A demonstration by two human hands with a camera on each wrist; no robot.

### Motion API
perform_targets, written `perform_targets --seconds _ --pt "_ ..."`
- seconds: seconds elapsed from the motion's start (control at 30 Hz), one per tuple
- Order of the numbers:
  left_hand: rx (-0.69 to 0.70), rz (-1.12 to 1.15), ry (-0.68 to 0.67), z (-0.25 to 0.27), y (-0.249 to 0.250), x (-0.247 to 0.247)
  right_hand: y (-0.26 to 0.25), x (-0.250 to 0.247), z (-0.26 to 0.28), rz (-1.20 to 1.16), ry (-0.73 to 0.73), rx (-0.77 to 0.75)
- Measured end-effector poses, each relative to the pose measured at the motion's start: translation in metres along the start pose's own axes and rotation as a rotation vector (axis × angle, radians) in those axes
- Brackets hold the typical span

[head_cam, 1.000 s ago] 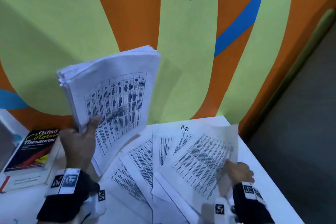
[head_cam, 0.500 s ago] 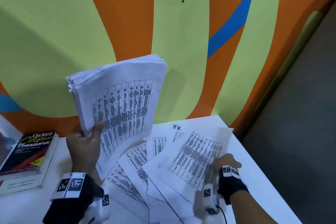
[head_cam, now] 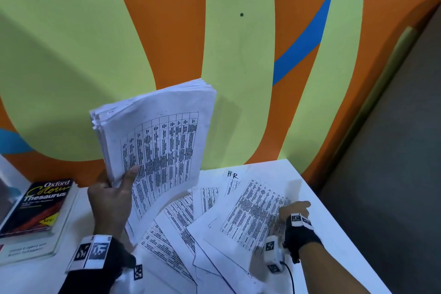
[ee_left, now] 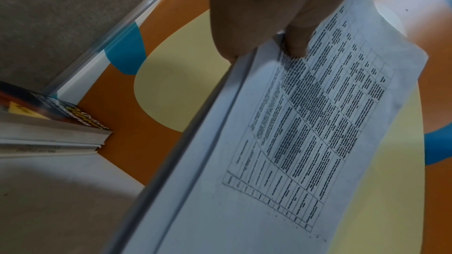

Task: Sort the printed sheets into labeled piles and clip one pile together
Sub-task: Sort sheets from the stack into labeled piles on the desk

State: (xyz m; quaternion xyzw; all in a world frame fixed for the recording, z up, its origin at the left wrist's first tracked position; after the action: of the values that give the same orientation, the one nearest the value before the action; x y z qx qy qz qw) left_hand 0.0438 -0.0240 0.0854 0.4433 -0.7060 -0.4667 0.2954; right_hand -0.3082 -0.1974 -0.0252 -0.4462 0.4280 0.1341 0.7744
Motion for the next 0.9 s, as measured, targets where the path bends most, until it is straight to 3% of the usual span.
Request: perform_targets --seconds 0.1,0.2,0.33,0.43,0.53,0.6,0.77,0.9 --pt "0.002 0.004 -0.006 -0.004 0.000 -0.001 -0.002 0.004 -0.011 -0.022 -0.003 0.029" --pt "-0.006 0.008 -0.006 -0.008 -0.002 -0.002 -0.013 -0.007 -0.015 -0.035 0.122 0.027" --pt "-0.023 0.004 -0.014 -0.010 -0.011 -0.002 -0.017 -0.032 -0.018 0.038 0.193 -0.266" --pt "-0.038 0.022 -0.015 -0.009 -0.010 0.000 -0.025 -0.058 -0.014 -0.046 0.225 -0.473" --pt "-0.061 -0.007 -0.040 -0.014 -0.016 0.001 -0.044 -0.091 -0.001 -0.278 -0.026 -0.640" --pt "-0.092 -0.017 -0.059 -0.016 -0.022 0.002 -0.058 -0.117 0.010 -0.564 -0.263 -0.641" --pt "-0.155 0.032 -0.126 -0.004 -0.010 0.015 -0.099 -0.152 0.041 -0.935 -0.753 -0.548" --pt "-0.266 0.145 -0.257 0.013 -0.007 0.022 -0.119 -0.122 0.060 -0.984 -0.970 -0.337"
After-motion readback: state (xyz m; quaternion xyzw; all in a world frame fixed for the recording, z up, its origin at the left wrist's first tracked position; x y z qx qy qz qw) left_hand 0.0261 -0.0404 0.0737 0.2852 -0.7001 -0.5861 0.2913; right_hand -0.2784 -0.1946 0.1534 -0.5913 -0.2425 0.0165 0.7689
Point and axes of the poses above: each hand's wrist, its own z-axis away from the middle knuckle, its own x-axis out of the palm, y = z × x, the point moved 1 cm from there along -z, towards the middle knuckle, and after that the axes turned 7 degrees about y, right-handed, at the moved point
